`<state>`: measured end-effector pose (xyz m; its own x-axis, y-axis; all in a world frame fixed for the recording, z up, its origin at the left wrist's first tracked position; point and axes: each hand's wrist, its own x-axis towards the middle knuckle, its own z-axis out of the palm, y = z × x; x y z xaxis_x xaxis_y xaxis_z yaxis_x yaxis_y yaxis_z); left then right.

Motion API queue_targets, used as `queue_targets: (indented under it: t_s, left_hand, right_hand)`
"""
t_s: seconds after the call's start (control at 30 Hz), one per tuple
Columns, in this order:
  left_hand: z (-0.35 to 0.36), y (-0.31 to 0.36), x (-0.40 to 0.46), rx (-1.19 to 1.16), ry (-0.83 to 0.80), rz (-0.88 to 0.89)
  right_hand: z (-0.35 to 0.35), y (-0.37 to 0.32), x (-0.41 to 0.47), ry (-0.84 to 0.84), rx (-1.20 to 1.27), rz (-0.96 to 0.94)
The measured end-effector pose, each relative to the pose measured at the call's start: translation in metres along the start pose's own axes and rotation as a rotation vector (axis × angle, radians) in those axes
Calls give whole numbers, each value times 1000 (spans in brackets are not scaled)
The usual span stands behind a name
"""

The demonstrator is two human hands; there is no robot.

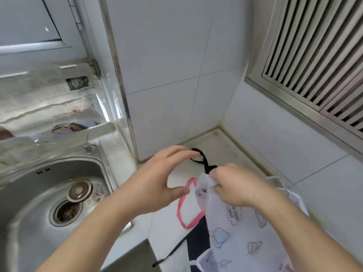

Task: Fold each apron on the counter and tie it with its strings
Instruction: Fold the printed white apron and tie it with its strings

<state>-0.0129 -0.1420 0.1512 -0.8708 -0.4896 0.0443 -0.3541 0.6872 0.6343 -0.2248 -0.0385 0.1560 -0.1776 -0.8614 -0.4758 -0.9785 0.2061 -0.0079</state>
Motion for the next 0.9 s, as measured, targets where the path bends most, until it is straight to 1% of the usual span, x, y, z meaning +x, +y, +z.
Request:
queue_targets:
  t_s: [0.03,0.07,0.1,0.13,0.17,0.2,0.23,0.27,0.33,0.37,0.43,0.5,0.57,0.63,0.67,0.73,0.8,0.83,0.87,0.9]
  left_hand:
    - [2,9,10,25,-49,73]
    - [1,15,18,11,-60,120]
    - [-1,19,25,-35,-44,122]
    - [-7,20,27,-45,-1,92]
    - [-15,20,27,8,46,43]
    - [-24,17,26,96,77,0]
    - [-34,13,22,182,89,-43]
    - [-44,8,18,240,107,-77]
    - [-69,4,5,283,166,-109]
    - [-80,3,1,293,175,-118]
    - [-97,7,-4,370,155,-147]
    - [-110,12,-6,493,157,-207]
    - [-122,20,-6,601,218,-242]
    - [-136,28,-7,639,342,-259]
    - [-143,32,-8,665,432,-248]
    - [-157,37,-10,672,637,-166]
    - [-167,39,-14,606,820,-55]
    - [-169,38,-17,579,887,-4]
    - [-170,37,-21,553,929,41]
    - [-168,37,-25,548,951,82]
  right_hand:
    - [-19,-15,-6,78,50,-84]
    - [-37,-27,-13,158,106,-161]
    - [-51,-36,-21,231,166,-220]
    - [-62,-39,-29,295,226,-254]
    - [-71,-36,-35,348,275,-254]
    - [-76,-27,-40,360,304,-216]
    - [-82,-18,-44,324,282,-148]
    - [-85,-5,-45,250,216,-69]
    - [-87,17,-48,104,102,39]
    - [-88,25,-49,53,118,59]
    - [-94,37,-54,40,201,74]
    - [-108,42,-62,106,199,81]
    - [-127,49,-72,249,183,109]
    - [-145,56,-87,441,201,159]
    - [-151,60,-94,560,216,183]
    - [-154,66,-111,856,244,200]
    - [-153,71,-134,1146,252,149]
    - [-152,74,-148,1242,236,109]
    - [-148,75,-161,1287,223,73]
    - [-137,80,-168,1285,223,52]
